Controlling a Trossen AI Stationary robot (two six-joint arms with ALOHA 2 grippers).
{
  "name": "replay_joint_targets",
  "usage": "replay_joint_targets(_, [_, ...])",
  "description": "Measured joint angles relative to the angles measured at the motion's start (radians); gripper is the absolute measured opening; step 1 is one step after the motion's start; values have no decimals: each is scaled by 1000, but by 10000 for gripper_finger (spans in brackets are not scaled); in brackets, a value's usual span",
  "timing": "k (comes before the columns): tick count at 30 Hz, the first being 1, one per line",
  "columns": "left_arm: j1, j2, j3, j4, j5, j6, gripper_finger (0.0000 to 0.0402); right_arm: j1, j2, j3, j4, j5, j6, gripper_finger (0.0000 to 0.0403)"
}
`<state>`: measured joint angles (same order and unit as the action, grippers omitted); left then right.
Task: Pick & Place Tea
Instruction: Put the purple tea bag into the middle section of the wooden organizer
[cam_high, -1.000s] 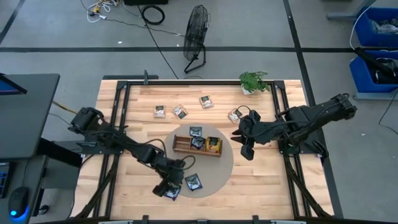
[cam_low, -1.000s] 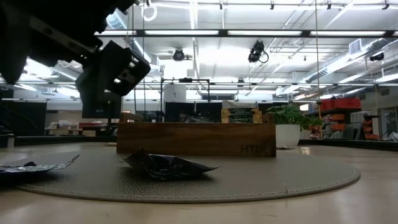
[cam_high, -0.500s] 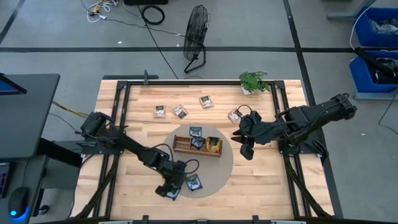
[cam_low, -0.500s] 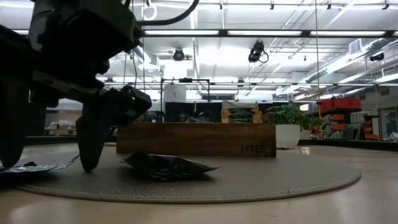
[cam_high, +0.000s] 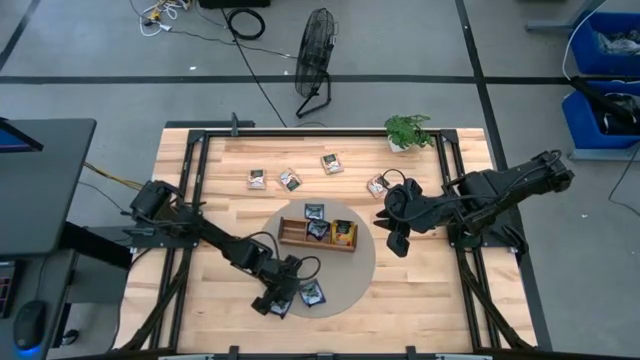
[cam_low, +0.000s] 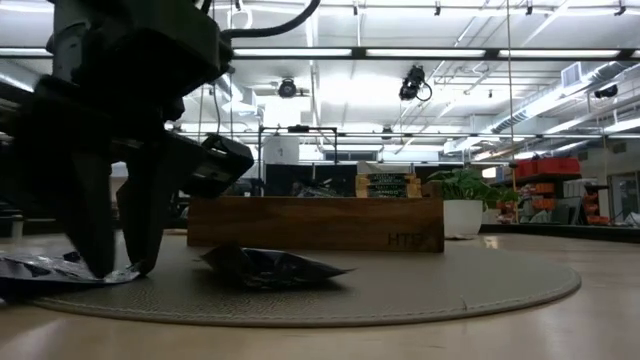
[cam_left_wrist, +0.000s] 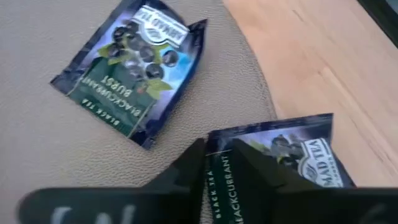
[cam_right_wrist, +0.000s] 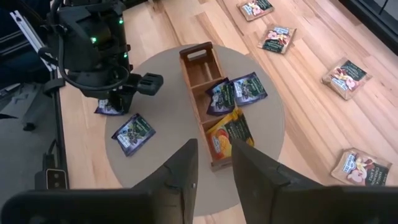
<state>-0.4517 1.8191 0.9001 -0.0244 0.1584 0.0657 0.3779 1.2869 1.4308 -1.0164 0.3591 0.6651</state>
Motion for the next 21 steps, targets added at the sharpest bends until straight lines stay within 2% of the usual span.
replay_joint_targets(5, [22, 0, 0, -2, 4, -73, 9, 0, 0, 0, -6, 0, -8, 105])
replay_joint_targets(9, [38, -5, -1, -8, 7, -142, 4, 0, 0, 0, -19, 0, -11, 105])
replay_joint_targets(14, [66, -57, 19, -109, -6, -215, 2, 0, 0, 0, -15, 28, -21, 105])
replay_joint_targets(21, [101, -128, 154, -352, -15, -145, 2, 0, 0, 0, -16, 61, -52, 105])
